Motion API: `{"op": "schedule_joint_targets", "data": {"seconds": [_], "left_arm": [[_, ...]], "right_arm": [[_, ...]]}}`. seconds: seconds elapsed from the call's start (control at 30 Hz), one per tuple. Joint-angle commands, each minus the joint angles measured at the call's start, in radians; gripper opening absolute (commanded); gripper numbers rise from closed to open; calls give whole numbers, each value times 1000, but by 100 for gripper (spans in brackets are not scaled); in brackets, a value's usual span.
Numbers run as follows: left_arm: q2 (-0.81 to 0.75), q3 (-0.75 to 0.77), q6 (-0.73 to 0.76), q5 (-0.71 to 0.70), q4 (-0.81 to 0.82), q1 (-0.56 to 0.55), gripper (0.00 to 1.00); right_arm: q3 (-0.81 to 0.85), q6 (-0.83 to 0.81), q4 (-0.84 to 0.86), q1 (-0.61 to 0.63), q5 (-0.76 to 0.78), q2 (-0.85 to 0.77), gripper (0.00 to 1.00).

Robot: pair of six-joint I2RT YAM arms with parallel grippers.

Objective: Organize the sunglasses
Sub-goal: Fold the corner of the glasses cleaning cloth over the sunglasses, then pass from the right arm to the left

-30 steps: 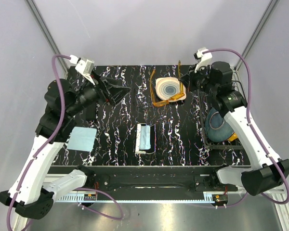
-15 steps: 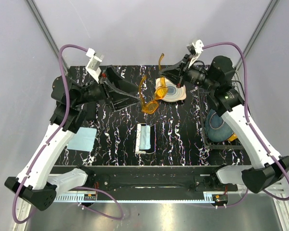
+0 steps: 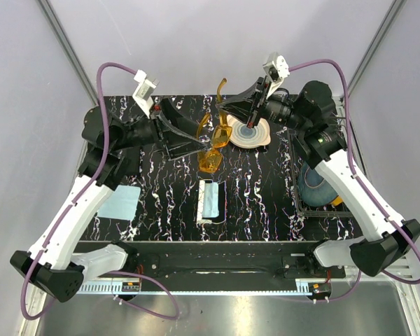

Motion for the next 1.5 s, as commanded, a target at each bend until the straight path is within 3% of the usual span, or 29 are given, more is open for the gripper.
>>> {"op": "schedule_joint_targets", "data": {"seconds": [0.0,0.37,0.4,0.5,0.63,0.8,0.93,1.2,1.3,1.47], "left_arm": [[18,22,106,-52,-132,2,78],[46,35,230,-95,-304,2,94],[42,53,261,-107,-354,2,98],[17,76,279,-211,-417,8,99],[-22,47,181,-308,-391,59,99],[1,4,14,-288,-370,97,99],[71,-1,-113,-70,-278,97,82],[113,-28,-231,64,-190,96,63],[107,-50,-306,101,-70,97,62],[115,-54,-327,115,-57,96,57]], "right_arm": [[63,27,85,17,-57,-2,0],[79,4,100,32,-74,3,0],[78,-8,93,32,-67,3,0],[73,-62,61,32,-45,0,0],[58,-102,50,34,-28,-10,0],[55,-110,48,40,-30,-7,0],[56,-123,47,45,-24,0,0],[53,-136,63,48,4,21,0],[47,-140,60,48,13,27,0],[29,-148,57,49,26,30,0]]}}
